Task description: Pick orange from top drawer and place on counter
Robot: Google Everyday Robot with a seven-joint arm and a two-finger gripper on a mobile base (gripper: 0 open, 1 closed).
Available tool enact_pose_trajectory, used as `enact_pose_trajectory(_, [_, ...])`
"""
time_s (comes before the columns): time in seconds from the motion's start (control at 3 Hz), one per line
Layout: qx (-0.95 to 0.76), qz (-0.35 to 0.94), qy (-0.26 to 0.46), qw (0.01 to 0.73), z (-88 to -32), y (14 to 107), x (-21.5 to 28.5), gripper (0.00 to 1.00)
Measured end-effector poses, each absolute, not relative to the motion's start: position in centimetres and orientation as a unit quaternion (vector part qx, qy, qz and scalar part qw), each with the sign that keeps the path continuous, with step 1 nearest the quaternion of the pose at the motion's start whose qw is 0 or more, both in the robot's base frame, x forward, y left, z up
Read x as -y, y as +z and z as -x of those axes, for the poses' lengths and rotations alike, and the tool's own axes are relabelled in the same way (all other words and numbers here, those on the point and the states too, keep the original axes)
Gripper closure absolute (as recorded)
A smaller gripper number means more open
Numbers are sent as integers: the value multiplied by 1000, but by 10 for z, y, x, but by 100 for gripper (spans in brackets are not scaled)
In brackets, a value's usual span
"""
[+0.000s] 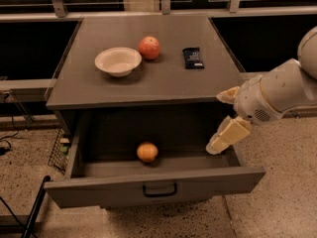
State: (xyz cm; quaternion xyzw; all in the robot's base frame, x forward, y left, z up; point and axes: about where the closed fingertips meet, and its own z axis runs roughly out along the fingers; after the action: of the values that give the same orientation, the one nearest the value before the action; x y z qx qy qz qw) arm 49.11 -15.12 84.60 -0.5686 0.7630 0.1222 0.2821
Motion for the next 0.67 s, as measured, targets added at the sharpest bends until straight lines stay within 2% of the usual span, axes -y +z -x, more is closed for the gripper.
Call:
enact_pose_trajectory(0.33, [-763,568,123,282,-491,844,151,28])
enact_pose_trajectory(0.67, [-763,568,126,282,-492,839,150,27])
